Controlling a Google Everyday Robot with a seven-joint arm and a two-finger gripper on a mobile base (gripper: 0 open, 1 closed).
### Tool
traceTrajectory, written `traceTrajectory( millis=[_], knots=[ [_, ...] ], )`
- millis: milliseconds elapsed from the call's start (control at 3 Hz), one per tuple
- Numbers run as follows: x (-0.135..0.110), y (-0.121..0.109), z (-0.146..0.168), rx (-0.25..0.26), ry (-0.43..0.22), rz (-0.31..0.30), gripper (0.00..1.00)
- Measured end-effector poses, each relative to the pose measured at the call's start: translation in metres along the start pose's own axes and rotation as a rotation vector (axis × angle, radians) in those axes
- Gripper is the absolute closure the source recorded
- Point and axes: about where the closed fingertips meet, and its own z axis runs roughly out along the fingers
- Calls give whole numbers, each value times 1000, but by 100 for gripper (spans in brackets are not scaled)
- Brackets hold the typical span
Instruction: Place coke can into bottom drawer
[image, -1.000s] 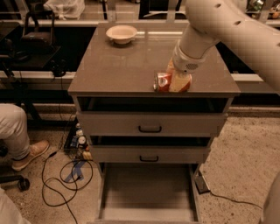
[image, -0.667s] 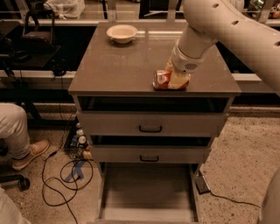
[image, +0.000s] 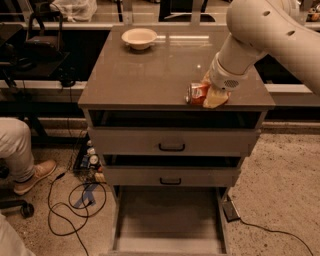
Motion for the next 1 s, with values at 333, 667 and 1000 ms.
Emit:
traceTrajectory(
  millis=[333, 667, 1000],
  knots=[
    [-9, 6, -16, 46, -74, -23, 100],
    [-28, 7, -57, 145, -180, -88, 100],
    [-30, 6, -91, 207, -227, -129, 100]
  ],
)
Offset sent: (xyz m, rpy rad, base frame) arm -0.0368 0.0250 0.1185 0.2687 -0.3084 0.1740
